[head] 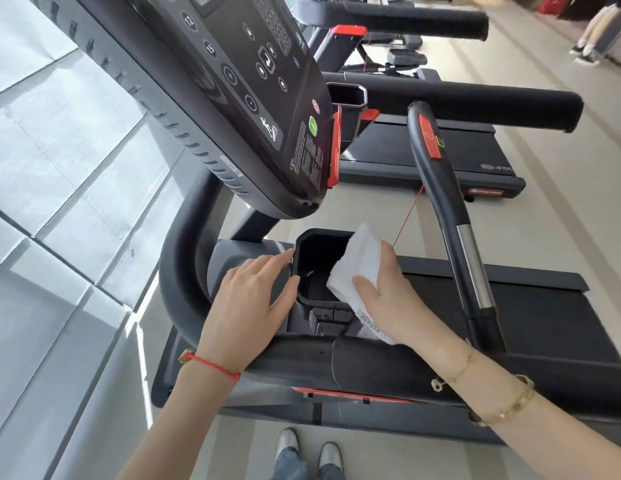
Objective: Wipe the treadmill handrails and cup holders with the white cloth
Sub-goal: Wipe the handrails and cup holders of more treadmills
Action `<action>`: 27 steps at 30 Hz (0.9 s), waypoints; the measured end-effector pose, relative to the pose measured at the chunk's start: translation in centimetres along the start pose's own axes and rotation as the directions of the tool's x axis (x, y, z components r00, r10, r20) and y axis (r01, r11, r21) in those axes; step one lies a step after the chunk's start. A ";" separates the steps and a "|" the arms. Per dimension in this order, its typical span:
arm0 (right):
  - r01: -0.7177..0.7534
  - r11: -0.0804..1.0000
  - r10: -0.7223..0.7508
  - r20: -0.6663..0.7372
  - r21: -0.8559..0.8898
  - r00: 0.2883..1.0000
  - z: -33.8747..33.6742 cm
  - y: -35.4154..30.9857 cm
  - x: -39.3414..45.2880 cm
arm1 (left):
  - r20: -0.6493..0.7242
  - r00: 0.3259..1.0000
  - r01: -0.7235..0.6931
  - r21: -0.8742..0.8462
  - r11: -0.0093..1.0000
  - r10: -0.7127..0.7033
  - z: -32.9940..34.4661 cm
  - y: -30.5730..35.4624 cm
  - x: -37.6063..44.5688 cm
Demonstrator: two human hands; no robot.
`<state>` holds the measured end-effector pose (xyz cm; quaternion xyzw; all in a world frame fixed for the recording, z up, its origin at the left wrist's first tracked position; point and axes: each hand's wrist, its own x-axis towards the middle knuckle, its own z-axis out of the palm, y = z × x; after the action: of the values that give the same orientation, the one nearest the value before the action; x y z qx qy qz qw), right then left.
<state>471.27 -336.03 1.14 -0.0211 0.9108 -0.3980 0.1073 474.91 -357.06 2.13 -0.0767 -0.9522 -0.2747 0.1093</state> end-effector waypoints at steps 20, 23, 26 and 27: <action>0.417 0.890 -0.392 0.156 -0.185 0.907 -3.6 -1.1 -5.7 | 0.003 1.000 0.019 -0.078 0.997 -0.019 0.1 -0.5 0.0; 0.546 0.740 -0.429 0.349 -0.394 0.833 -2.2 -1.8 -4.2 | -0.003 1.000 0.022 -0.095 0.995 -0.022 0.1 -0.6 -0.1; 0.524 0.722 -0.345 0.421 -0.452 0.839 -0.6 -3.9 -2.1 | 0.005 1.000 0.017 -0.100 0.995 -0.016 0.0 -0.6 -0.1; 0.529 0.715 -0.338 0.436 -0.458 0.834 -0.5 -4.1 -1.9 | 0.007 1.000 0.015 -0.098 0.995 -0.015 0.0 -0.7 -0.1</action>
<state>472.87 -338.23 4.75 -0.3321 0.9246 -0.1177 0.1451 474.88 -357.60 1.74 -0.0756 -0.9384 -0.3218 0.1006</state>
